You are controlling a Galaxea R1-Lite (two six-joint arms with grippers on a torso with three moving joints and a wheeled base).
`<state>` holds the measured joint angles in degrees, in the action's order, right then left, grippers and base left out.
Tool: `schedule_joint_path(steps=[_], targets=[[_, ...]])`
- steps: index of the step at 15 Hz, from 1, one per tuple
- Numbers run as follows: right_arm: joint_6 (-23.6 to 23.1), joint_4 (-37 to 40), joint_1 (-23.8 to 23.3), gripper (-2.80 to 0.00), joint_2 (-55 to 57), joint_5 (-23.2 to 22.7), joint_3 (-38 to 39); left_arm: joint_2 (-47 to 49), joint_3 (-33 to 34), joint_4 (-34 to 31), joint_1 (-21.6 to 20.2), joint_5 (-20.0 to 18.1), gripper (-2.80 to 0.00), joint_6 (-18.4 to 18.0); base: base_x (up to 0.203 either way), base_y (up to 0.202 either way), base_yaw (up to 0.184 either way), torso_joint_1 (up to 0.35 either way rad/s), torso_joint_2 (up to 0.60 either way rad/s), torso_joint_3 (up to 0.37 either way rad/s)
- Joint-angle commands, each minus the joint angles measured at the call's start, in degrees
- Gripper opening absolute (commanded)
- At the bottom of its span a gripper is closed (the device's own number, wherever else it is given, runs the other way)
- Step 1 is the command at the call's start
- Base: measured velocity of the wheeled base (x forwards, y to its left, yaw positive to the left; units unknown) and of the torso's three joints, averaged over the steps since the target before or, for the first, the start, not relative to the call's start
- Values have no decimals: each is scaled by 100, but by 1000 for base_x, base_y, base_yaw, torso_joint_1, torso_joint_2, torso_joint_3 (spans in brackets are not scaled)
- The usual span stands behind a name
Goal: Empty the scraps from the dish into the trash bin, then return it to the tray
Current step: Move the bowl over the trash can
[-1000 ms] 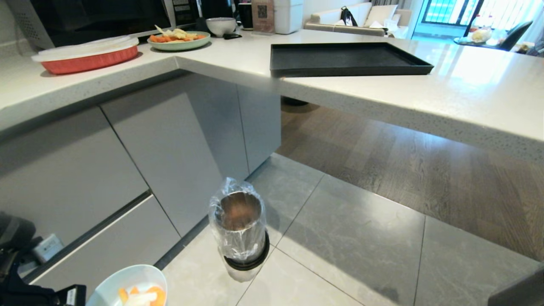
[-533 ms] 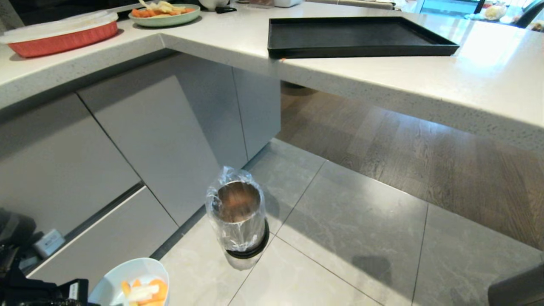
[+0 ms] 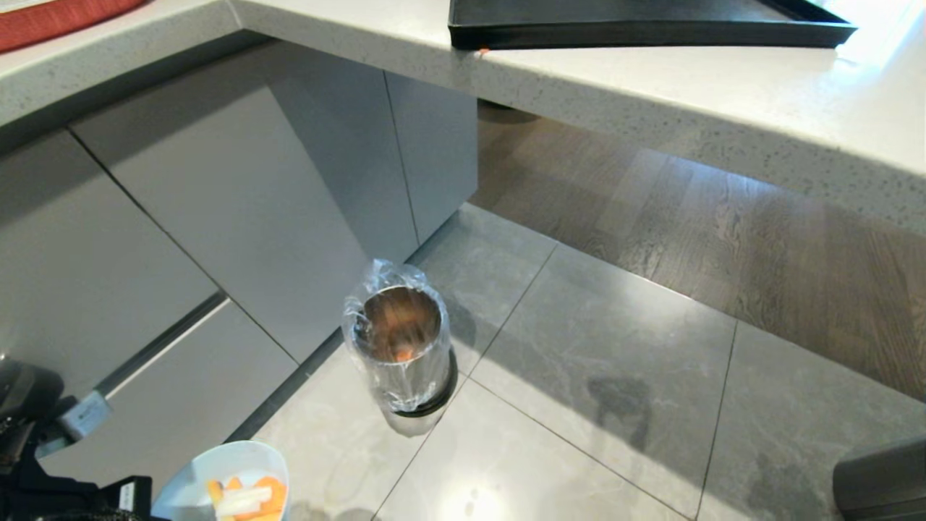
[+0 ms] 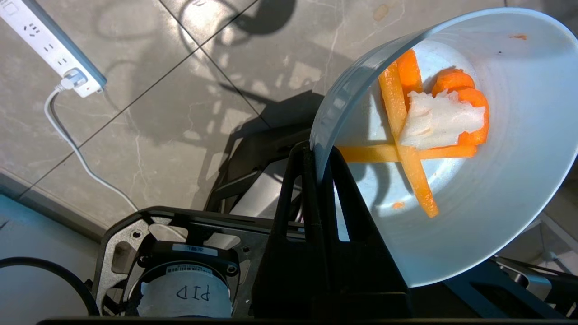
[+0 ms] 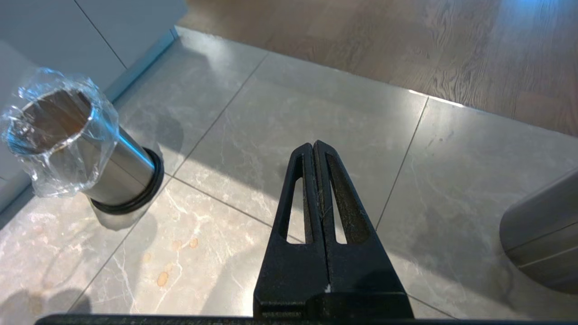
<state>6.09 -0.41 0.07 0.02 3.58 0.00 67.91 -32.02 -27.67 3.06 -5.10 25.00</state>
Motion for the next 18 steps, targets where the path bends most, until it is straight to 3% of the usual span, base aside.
schedule_joint_path(steps=[1,18], targets=[[6,-2,1,-280,-2,2,0,18,3,-19,2,-1,-280,14,0,0,0,2,-2,-201],[6,-2,1,-280,-2,2,0,20,-41,-19,2,9,-280,14,0,0,0,2,3,-199]])
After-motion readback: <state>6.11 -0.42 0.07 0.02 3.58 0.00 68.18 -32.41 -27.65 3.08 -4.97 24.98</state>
